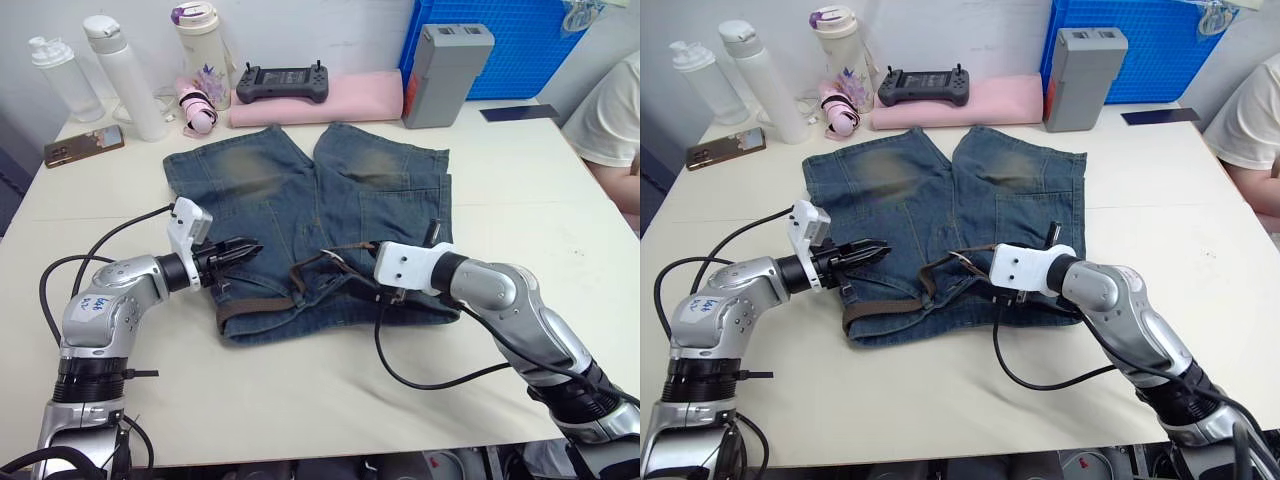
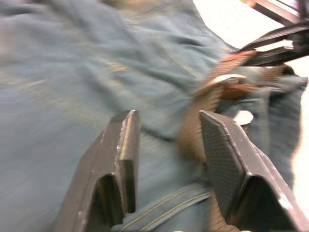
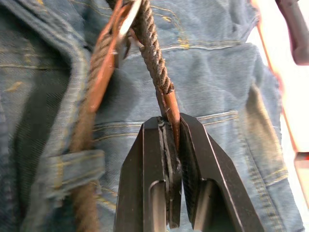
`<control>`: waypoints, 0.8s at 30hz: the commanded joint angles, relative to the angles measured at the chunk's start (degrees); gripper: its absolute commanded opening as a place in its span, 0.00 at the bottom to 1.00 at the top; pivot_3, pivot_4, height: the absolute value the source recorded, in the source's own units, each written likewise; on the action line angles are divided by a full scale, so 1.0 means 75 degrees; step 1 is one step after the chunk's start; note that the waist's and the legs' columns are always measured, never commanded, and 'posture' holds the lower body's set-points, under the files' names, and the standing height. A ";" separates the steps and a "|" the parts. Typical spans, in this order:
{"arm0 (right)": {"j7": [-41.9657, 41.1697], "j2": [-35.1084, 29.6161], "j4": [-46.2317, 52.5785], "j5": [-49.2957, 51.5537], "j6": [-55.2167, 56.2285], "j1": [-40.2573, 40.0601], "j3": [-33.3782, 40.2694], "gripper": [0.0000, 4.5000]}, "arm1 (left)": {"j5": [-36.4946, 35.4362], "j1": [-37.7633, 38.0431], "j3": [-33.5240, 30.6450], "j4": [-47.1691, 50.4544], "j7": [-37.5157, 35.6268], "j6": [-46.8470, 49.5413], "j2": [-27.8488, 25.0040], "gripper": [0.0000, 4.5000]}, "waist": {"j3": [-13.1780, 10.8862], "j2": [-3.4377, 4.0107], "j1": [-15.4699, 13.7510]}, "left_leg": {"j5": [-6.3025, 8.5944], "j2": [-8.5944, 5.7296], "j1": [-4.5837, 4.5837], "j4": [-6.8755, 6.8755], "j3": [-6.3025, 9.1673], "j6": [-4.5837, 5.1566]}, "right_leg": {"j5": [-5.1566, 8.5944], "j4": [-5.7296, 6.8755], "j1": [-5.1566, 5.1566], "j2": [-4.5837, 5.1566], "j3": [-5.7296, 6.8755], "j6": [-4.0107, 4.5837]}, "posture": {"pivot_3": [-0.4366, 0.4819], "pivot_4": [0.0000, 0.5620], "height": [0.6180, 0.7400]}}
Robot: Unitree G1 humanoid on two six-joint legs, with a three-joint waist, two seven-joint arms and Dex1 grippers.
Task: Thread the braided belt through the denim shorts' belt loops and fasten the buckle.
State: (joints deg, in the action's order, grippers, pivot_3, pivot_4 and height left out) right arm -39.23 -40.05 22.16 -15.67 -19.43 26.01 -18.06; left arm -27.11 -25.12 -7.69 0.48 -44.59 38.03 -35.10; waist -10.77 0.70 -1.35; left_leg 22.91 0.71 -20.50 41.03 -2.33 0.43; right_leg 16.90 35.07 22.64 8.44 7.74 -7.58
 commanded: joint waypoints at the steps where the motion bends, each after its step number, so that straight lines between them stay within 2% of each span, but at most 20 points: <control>1: 0.0300 -0.0185 0.0394 -0.0050 0.0631 -0.0233 0.0731 0.00 | 0.1254 -0.0088 0.1121 -0.0655 -0.0134 -0.0841 -0.0308 0.02 | 0.0000 0.0000 0.0003 | 0.0000 -0.0002 -0.0002 -0.0003 -0.0013 0.0000 | 0.0000 0.0000 0.0000 0.0000 0.0003 0.0000 | 0.48 0.27 0.71; 6: 0.0165 -0.0736 0.0394 0.0383 0.1463 -0.0829 0.1886 0.00 | 0.1864 -0.0005 0.1622 -0.0970 -0.0374 -0.1596 -0.0402 0.02 | 0.0000 0.0000 -0.0015 | 0.0000 -0.0001 -0.0002 -0.0006 -0.0031 0.0000 | 0.0000 -0.0002 0.0001 -0.0001 0.0002 0.0000 | 0.48 0.27 0.71; 10: 0.0032 -0.1081 0.0215 0.0861 0.2029 -0.1154 0.2768 0.00 | 0.1991 0.0039 0.1583 -0.1082 -0.0410 -0.1881 -0.0330 0.02 | 0.0001 0.0001 -0.0011 | 0.0000 0.0000 0.0003 -0.0001 -0.0037 0.0000 | 0.0000 0.0004 -0.0001 0.0000 -0.0003 -0.0001 | 0.48 0.27 0.71; 15: -0.0150 -0.0903 0.0526 0.0929 0.2777 -0.1182 0.2306 0.00 | 0.2023 -0.0109 0.1452 -0.1138 -0.0387 -0.2318 -0.0235 0.02 | 0.0001 0.0001 -0.0011 | -0.0001 0.0003 0.0010 0.0004 -0.0039 0.0000 | 0.0000 0.0016 -0.0004 0.0000 -0.0006 0.0000 | 0.48 0.27 0.71; 19: -0.0129 -0.0645 0.0515 0.0347 0.2883 -0.0815 0.1636 0.00 | 0.1585 -0.0309 0.1063 -0.0785 -0.0450 -0.2287 -0.0118 0.02 | 0.0000 0.0001 0.0006 | -0.0001 0.0003 0.0008 0.0010 -0.0038 0.0000 | 0.0000 0.0018 -0.0003 0.0000 -0.0006 0.0000 | 0.48 0.27 0.71; 20: -0.0117 -0.0584 0.0500 0.0220 0.2882 -0.0731 0.1511 0.00 | 0.1500 -0.0343 0.0978 -0.0717 -0.0447 -0.2300 -0.0082 0.15 | 0.0000 0.0000 0.0008 | -0.0001 0.0004 0.0007 0.0010 -0.0037 0.0000 | 0.0000 0.0019 -0.0002 0.0000 -0.0005 0.0000 | 0.48 0.27 0.71; 21: -0.0132 -0.0507 0.0497 0.0162 0.2864 -0.0651 0.1401 0.00 | 0.1326 -0.0391 0.0867 -0.0615 -0.0489 -0.2232 -0.0038 0.22 | 0.0000 0.0000 0.0008 | -0.0001 0.0005 0.0005 0.0010 -0.0036 0.0000 | 0.0000 0.0019 0.0000 0.0000 -0.0004 0.0000 | 0.48 0.27 0.71; 24: -0.0127 -0.0154 0.0351 -0.0122 0.2741 -0.0264 0.0946 0.00 | -0.0130 -0.0665 0.0310 0.0527 -0.0848 -0.1367 0.0148 0.51 | -0.0011 -0.0019 0.0030 | -0.0001 0.0006 0.0000 0.0009 -0.0034 0.0000 | 0.0000 0.0017 0.0004 0.0000 -0.0003 0.0000 | 0.48 0.27 0.71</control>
State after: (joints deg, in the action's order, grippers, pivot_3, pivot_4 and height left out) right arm -40.39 -42.09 23.92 -15.58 0.98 22.60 -9.79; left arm -21.85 -27.06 -2.25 -2.39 -49.50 25.63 -34.36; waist -10.85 0.56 -1.12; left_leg 22.90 0.77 -20.55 41.10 -2.55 0.44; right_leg 16.89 35.19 22.71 8.44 7.74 -7.58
